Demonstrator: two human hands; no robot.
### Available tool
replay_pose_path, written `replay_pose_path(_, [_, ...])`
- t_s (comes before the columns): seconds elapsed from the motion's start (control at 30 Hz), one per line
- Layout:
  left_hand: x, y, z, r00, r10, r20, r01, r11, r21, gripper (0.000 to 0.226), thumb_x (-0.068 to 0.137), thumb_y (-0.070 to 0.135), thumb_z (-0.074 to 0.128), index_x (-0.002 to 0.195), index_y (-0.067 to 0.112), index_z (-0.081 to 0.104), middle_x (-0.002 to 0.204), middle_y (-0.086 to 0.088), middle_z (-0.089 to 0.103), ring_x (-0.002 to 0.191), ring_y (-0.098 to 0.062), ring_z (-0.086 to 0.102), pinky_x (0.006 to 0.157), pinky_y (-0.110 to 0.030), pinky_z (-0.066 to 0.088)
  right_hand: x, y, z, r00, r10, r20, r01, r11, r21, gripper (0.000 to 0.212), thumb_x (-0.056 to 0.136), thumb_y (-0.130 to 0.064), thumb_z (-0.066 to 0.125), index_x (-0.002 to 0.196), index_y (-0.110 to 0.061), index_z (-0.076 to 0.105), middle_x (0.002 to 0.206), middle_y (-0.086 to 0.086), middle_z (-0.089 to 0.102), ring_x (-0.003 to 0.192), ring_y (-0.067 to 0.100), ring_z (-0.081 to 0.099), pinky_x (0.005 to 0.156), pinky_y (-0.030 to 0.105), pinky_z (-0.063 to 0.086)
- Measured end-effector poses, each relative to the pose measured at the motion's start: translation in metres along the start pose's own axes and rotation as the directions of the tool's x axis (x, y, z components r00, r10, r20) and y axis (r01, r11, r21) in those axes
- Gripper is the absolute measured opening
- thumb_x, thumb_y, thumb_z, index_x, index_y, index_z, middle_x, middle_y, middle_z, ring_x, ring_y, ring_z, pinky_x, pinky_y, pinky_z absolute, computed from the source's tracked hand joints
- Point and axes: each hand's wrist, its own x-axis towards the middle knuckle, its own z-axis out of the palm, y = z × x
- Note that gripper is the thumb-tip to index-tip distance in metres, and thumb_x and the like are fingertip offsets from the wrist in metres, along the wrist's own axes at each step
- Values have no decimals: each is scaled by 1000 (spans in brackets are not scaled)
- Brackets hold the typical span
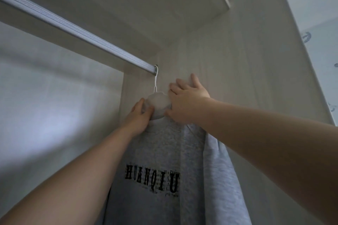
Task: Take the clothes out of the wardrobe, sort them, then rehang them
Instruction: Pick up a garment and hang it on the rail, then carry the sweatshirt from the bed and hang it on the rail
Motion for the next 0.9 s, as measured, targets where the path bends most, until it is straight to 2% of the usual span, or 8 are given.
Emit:
replay_pose_path(0.07, [2,0,2,1000,-11,3,11,1000,-13,99,76,73,38,159,23,16,164,-2,25,145,-21,34,120,-36,25,0,0,4,1000,7,0,-7,1000,-10,76,97,-61,20,156,-14,9,164,-1,2,150,20,-9,114,59,-12])
replay_pose_path(0.13, [1,-1,3,1000,-25,3,25,999,-36,102,75,73,38,160,22,14,164,-3,25,145,-22,35,121,-37,24,-2,-1,7,1000,5,-19,-6,1000,-10,78,96,-63,18,156,-14,7,164,-1,1,150,20,-10,114,59,-14])
replay_pose_path(0.27, [-12,8,2,1000,-22,-1,22,998,-52,100,76,73,38,159,21,19,163,-5,28,147,-25,32,121,-43,26,-15,-1,8,991,20,-133,-4,993,119,75,97,-60,23,155,-14,17,162,2,17,150,20,2,116,56,-11])
replay_pose_path(0.4, [-59,29,2,985,98,-139,-82,990,117,68,99,56,42,157,26,25,165,-3,22,150,-23,23,122,-42,21,-56,3,8,972,39,-231,22,967,254,70,95,-61,27,149,-17,30,155,3,32,146,22,19,117,53,-3])
replay_pose_path(0.47, [-99,49,4,965,201,-171,-155,957,246,62,101,56,37,157,31,24,166,2,17,152,-21,18,122,-44,20,-89,8,10,960,66,-271,26,946,322,66,95,-59,29,147,-18,33,153,3,37,143,23,26,117,53,0])
replay_pose_path(0.63, [-221,104,19,914,391,-104,-302,831,467,69,95,60,27,157,31,23,166,3,16,153,-23,10,121,-46,17,-205,24,15,939,150,-311,-19,922,388,68,92,-56,34,148,-17,35,154,6,36,144,27,28,116,57,6])
replay_pose_path(0.8, [-336,152,63,877,480,-6,-427,784,451,67,96,56,36,157,33,20,168,6,4,154,-23,3,120,-46,12,-330,48,23,943,137,-304,24,881,473,68,91,-51,41,150,-18,35,158,4,31,148,27,22,118,58,7])
replay_pose_path(0.9, [-399,185,103,856,502,123,-500,743,445,67,98,59,32,157,30,23,168,3,5,154,-25,2,121,-53,14,-412,72,35,971,122,-204,-2,862,506,67,94,-52,39,153,-21,29,161,1,25,149,25,17,117,59,5])
